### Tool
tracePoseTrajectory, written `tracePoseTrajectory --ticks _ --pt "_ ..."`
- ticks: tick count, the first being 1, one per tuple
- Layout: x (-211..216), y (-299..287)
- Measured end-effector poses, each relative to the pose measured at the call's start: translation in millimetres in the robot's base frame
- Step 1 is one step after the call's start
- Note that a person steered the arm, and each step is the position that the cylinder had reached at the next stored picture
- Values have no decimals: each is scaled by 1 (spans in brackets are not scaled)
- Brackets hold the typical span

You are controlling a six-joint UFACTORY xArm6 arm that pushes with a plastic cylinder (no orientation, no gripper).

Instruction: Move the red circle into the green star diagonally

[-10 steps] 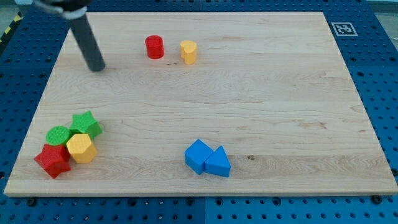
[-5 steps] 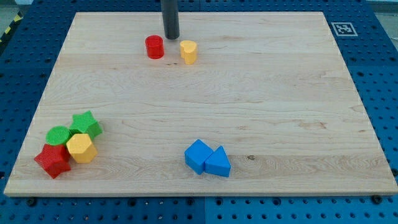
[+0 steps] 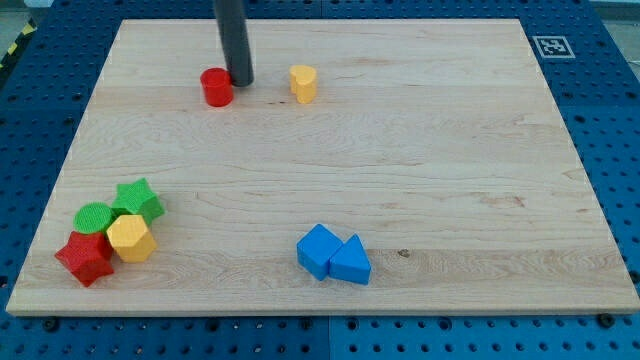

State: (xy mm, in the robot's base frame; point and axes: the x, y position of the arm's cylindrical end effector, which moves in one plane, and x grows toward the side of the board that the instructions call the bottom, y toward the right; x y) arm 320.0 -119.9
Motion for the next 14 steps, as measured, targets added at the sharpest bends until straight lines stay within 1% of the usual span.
tracePoseTrajectory --ticks 2,3,5,9,11,14 --pt "1 -49" --pt "17 -49" --pt "34 -57" --pt "81 -72" --pt "94 -86" --pt "126 -98"
